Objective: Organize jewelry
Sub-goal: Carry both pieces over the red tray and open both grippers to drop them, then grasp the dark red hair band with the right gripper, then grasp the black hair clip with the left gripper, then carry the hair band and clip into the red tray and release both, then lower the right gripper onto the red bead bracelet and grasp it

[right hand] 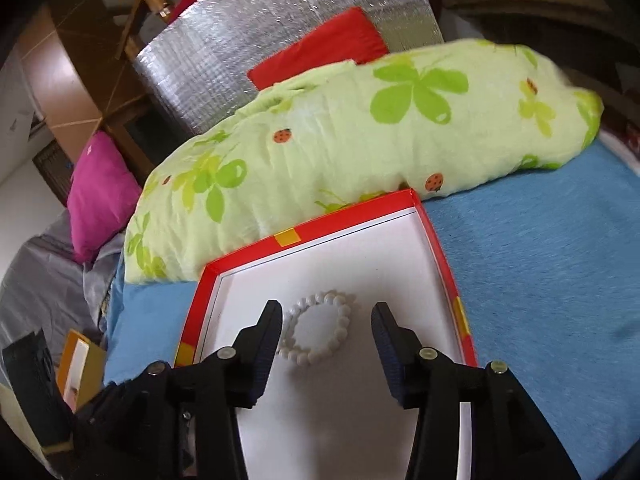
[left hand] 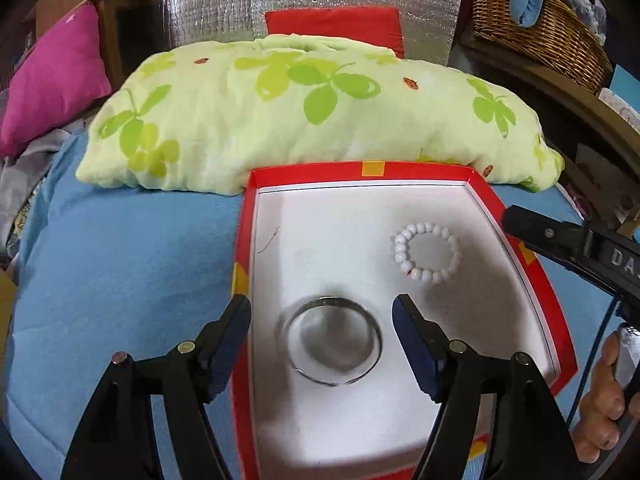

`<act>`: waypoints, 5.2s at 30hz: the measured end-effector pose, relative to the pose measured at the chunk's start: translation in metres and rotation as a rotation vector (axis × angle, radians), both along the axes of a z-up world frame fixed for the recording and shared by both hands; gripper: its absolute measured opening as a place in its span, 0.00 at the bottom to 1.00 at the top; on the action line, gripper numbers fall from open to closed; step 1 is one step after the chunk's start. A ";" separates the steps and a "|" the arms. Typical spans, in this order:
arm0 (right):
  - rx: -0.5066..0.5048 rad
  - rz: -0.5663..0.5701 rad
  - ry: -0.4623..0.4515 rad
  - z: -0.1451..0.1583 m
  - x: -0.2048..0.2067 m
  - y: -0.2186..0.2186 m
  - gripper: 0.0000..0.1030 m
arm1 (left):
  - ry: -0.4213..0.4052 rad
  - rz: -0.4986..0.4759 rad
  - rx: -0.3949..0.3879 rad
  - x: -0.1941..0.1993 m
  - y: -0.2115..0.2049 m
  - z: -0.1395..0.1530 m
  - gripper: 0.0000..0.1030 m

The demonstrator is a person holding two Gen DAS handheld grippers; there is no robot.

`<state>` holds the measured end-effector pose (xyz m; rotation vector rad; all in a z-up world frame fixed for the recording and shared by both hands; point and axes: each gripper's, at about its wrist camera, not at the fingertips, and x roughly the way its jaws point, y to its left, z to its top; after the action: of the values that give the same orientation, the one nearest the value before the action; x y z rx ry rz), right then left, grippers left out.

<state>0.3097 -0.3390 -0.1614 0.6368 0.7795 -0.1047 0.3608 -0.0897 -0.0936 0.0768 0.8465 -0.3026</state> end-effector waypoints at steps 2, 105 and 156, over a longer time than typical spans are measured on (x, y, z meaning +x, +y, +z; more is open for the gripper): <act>-0.025 0.011 -0.005 0.007 -0.010 0.004 0.48 | -0.008 0.004 0.012 -0.009 0.004 0.003 0.72; 0.005 0.090 0.036 -0.004 -0.092 0.042 0.07 | 0.024 -0.121 -0.069 -0.090 0.001 -0.005 0.05; -0.143 0.131 0.035 0.023 -0.184 0.072 0.51 | -0.062 -0.003 0.067 -0.196 0.054 0.003 0.62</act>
<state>0.1254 -0.2669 -0.1381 0.4479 0.8374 -0.0509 0.1648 -0.0355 -0.0909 0.1496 0.7955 -0.2732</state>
